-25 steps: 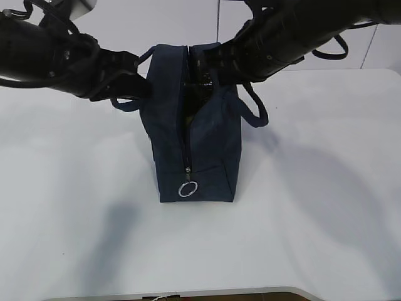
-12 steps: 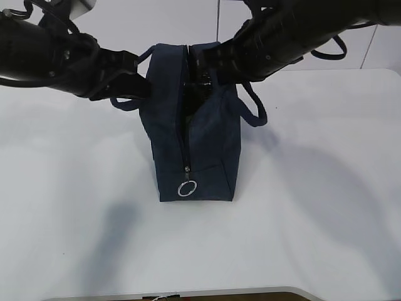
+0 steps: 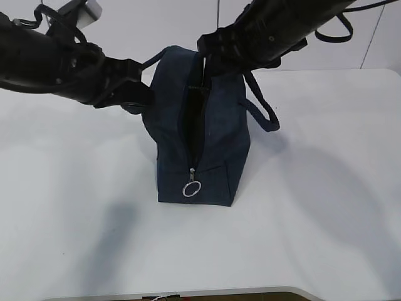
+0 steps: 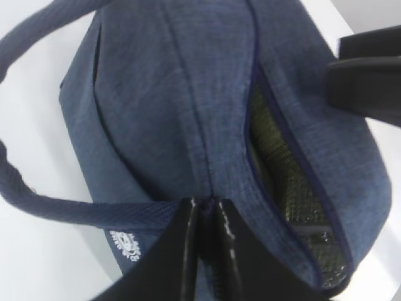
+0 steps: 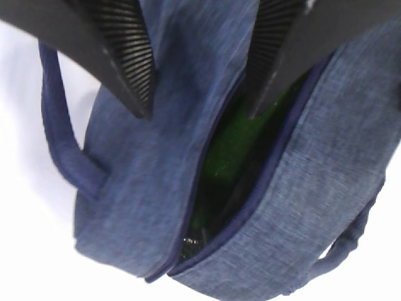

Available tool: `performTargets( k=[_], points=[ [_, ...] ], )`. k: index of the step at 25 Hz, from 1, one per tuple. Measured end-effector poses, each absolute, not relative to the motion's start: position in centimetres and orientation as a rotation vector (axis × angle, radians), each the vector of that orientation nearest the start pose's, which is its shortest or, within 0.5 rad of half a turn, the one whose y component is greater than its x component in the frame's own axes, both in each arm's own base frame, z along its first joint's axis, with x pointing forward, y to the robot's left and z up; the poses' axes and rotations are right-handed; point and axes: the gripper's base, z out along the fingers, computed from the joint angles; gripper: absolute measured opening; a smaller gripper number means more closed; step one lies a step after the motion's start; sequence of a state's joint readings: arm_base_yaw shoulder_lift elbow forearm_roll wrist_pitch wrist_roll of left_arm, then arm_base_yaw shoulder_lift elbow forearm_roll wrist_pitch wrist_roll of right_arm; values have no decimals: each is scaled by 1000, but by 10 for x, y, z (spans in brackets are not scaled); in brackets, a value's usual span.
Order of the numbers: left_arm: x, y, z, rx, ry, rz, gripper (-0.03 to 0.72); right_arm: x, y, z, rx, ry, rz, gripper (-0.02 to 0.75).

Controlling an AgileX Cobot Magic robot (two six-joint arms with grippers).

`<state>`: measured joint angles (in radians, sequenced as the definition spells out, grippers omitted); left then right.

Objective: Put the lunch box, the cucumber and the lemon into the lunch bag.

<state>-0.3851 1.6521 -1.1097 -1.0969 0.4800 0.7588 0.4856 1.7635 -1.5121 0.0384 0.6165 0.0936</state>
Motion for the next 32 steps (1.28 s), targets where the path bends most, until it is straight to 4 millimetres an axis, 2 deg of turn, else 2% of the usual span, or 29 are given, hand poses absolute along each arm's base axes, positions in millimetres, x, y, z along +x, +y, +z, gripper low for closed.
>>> performTargets(
  k=[6, 12, 15, 18, 21, 26, 32],
  points=[
    [319, -171, 257, 352, 2303, -839, 10, 349, 187, 323, -494, 2394, 290, 398],
    [319, -171, 257, 350, 2302, -840, 10, 324, 175, 352, -593, 2374, 268, 398],
    [319, -171, 257, 350, 2302, -840, 10, 308, 170, 358, -632, 2363, 297, 398],
    [319, -171, 257, 350, 2302, -840, 10, 290, 166, 351, -684, 2376, 352, 398],
    [319, -171, 257, 352, 2302, -840, 10, 270, 161, 335, -736, 2380, 412, 398],
    [319, -171, 257, 352, 2302, -840, 10, 238, 150, 323, -779, 2320, 478, 398],
    [319, -171, 257, 352, 2302, -840, 10, 211, 143, 301, -842, 2316, 554, 398]
  ],
)
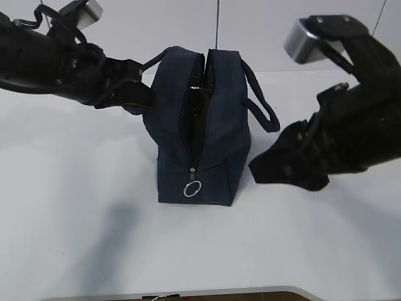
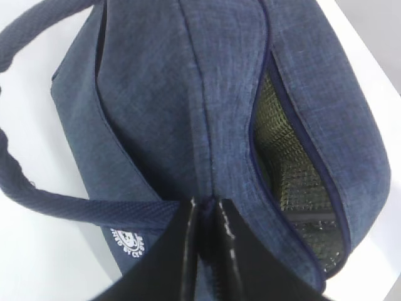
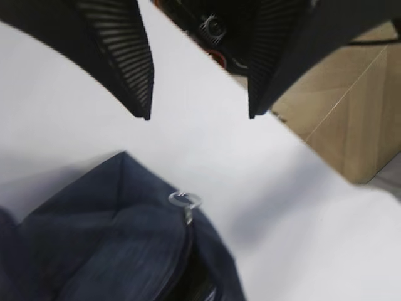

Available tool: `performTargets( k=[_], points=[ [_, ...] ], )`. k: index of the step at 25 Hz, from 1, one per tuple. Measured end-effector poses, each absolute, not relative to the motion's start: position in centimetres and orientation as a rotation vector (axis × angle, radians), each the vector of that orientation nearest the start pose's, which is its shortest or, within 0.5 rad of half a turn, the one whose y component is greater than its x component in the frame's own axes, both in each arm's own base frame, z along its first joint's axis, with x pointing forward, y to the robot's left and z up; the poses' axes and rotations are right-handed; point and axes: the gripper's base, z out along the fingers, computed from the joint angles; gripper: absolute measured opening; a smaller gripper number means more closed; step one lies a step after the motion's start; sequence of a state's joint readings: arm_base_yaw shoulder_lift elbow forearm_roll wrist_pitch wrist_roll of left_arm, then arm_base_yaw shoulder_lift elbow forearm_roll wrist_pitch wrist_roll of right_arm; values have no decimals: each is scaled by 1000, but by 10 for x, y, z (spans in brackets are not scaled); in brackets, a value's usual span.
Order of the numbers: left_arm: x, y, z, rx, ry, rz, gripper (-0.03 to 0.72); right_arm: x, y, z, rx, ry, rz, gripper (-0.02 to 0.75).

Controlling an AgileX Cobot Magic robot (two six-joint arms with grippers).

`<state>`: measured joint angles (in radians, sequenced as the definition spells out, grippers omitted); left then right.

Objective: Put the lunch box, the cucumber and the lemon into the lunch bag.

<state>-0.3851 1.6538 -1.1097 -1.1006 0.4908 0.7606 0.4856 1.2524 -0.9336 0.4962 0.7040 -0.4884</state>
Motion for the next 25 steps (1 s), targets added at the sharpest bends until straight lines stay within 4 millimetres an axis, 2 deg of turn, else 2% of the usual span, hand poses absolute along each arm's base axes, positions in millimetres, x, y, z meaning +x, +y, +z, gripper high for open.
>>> performTargets(
  k=[8, 13, 17, 20, 25],
  points=[
    [319, -171, 257, 352, 2302, -840, 10, 188, 149, 263, -1022, 2190, 745, 398],
    [319, -171, 257, 353, 2303, -841, 10, 181, 150, 246, -1172, 1992, 726, 398],
    [319, -171, 257, 353, 2303, -841, 10, 188, 151, 242, -1224, 1890, 642, 398],
    [319, -171, 257, 353, 2303, -841, 10, 195, 154, 231, -1267, 1874, 604, 398],
    [319, -171, 257, 353, 2303, -841, 10, 206, 160, 210, -1252, 1935, 638, 398]
  ],
)
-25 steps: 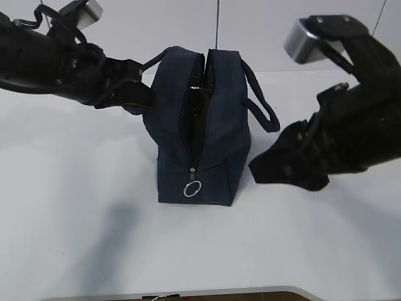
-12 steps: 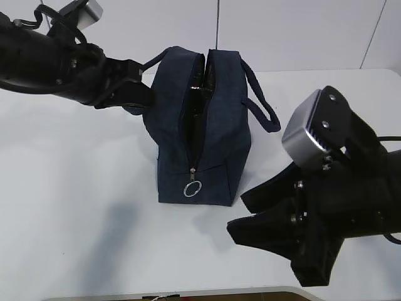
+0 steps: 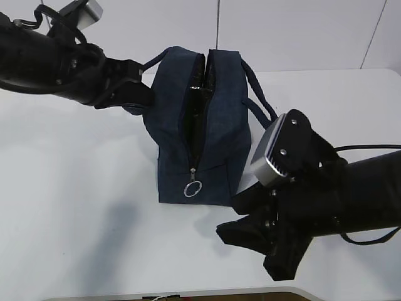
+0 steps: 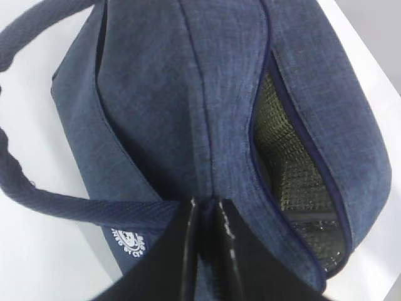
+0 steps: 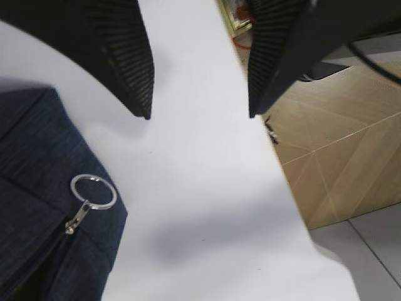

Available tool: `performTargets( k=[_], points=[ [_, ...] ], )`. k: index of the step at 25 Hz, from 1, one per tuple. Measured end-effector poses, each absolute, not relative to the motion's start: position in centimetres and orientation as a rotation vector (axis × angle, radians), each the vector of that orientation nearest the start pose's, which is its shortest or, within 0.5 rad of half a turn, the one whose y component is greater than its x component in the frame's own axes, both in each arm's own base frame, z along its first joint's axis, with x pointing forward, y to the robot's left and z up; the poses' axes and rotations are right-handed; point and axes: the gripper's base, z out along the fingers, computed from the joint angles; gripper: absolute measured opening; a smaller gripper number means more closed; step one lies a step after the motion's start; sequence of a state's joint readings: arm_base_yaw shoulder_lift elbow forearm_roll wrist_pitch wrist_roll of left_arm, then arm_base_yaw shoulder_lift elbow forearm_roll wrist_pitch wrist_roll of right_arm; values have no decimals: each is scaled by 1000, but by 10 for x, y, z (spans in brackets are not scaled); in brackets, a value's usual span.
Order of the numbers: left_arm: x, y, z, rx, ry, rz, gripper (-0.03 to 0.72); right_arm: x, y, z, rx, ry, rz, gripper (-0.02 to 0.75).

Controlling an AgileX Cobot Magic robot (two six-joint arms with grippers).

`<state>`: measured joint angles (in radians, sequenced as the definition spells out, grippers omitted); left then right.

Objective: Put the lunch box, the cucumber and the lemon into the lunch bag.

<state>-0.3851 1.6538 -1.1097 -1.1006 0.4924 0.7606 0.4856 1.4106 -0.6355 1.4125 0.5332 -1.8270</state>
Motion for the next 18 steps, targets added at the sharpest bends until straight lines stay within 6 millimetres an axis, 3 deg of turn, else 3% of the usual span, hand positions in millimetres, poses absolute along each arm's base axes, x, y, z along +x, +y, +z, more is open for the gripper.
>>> performTargets(
  k=[11, 18],
  points=[
    [319, -171, 257, 354, 2304, -843, 10, 246, 179, 172, -1384, 1786, 508, 392],
    [318, -172, 257, 363, 2310, -855, 10, 271, 191, 165, -1389, 1782, 487, 391]
  ],
)
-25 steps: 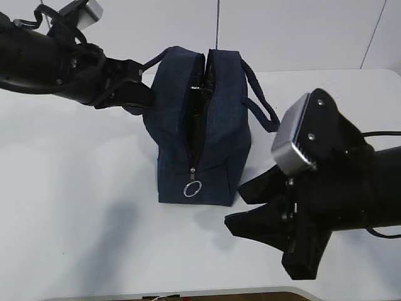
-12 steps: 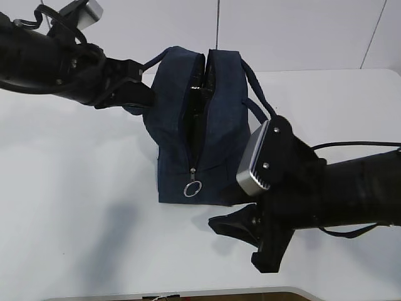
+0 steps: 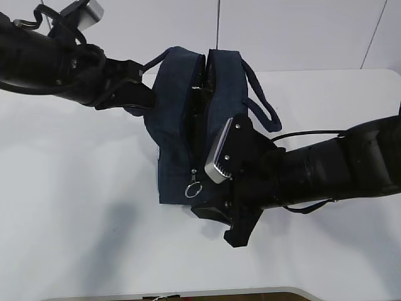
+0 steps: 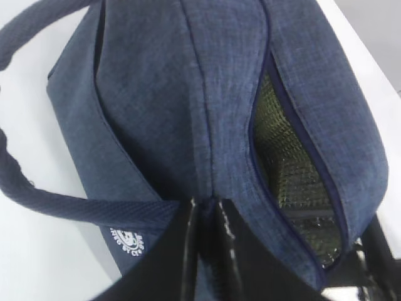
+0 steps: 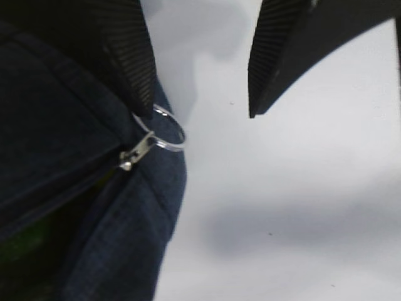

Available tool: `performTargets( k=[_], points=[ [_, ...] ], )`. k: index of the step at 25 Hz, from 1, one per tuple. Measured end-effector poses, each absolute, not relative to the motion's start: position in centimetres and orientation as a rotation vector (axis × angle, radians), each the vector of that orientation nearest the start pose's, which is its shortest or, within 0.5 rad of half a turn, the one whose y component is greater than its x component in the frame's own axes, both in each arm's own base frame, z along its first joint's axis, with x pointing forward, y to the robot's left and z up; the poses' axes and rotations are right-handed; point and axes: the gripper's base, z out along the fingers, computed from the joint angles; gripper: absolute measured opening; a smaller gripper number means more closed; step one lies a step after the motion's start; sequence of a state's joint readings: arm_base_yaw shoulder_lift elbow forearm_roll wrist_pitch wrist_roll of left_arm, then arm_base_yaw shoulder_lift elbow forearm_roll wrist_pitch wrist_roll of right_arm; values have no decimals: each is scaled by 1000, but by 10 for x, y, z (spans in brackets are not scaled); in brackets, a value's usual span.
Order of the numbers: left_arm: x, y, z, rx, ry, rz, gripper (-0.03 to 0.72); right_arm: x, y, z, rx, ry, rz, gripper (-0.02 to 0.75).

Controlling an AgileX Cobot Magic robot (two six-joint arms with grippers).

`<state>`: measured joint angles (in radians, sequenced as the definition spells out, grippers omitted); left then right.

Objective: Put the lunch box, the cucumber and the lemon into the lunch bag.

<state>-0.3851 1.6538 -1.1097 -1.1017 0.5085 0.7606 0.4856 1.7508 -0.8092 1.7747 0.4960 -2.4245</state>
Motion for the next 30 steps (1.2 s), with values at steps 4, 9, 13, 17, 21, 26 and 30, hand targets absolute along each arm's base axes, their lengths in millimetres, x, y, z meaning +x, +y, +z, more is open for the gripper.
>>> performTargets(
  k=[4, 9, 13, 17, 21, 26, 30],
  points=[
    [317, -172, 257, 369, 2314, -863, 10, 279, 191, 162, -1391, 1800, 421, 391],
    [317, -172, 257, 370, 2315, -867, 10, 292, 197, 156, -1390, 1804, 414, 391],
    [317, -172, 257, 371, 2316, -868, 10, 297, 201, 151, -1391, 1807, 437, 391],
    [317, -172, 257, 371, 2316, -868, 10, 296, 202, 151, -1393, 1798, 464, 391],
    [317, -172, 257, 371, 2316, -868, 10, 294, 205, 152, -1397, 1773, 507, 390],
    [317, -172, 257, 371, 2316, -868, 10, 294, 205, 152, -1396, 1776, 503, 364],
    [317, -172, 257, 371, 2316, -868, 10, 301, 208, 149, -1391, 1779, 506, 342]
  ],
)
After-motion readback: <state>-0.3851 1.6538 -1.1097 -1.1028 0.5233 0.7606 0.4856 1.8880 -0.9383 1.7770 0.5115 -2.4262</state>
